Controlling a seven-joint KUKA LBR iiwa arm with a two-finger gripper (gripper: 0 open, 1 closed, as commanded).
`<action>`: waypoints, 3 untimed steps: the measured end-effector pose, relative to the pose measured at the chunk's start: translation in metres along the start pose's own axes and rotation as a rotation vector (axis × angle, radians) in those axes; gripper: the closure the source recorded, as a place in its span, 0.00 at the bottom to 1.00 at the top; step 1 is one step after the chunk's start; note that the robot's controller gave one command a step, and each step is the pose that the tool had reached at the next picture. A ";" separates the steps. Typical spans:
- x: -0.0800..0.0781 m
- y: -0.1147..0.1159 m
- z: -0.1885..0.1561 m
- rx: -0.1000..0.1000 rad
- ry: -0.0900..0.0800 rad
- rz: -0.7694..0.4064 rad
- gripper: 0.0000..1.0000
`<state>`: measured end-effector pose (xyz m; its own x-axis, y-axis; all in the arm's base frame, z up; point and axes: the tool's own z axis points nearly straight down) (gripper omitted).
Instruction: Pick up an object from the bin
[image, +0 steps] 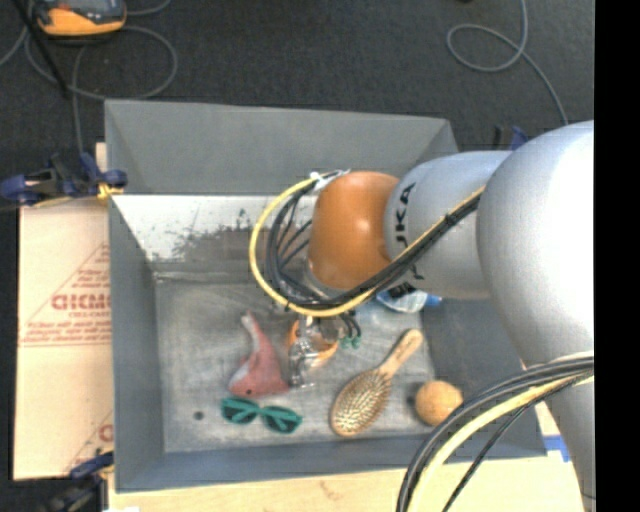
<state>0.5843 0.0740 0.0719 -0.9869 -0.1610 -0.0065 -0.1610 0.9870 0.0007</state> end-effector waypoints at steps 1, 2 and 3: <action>0.018 -0.013 -0.001 -0.003 -0.006 0.170 0.00; 0.033 -0.025 0.000 0.001 -0.001 0.338 0.00; 0.014 -0.048 -0.024 0.001 0.004 0.115 0.00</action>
Offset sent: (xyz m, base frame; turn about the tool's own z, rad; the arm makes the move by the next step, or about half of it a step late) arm -0.0231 -0.0027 -0.0019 0.0760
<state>0.5780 0.0244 0.0961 -0.9989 -0.0463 -0.0027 -0.0463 0.9989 -0.0002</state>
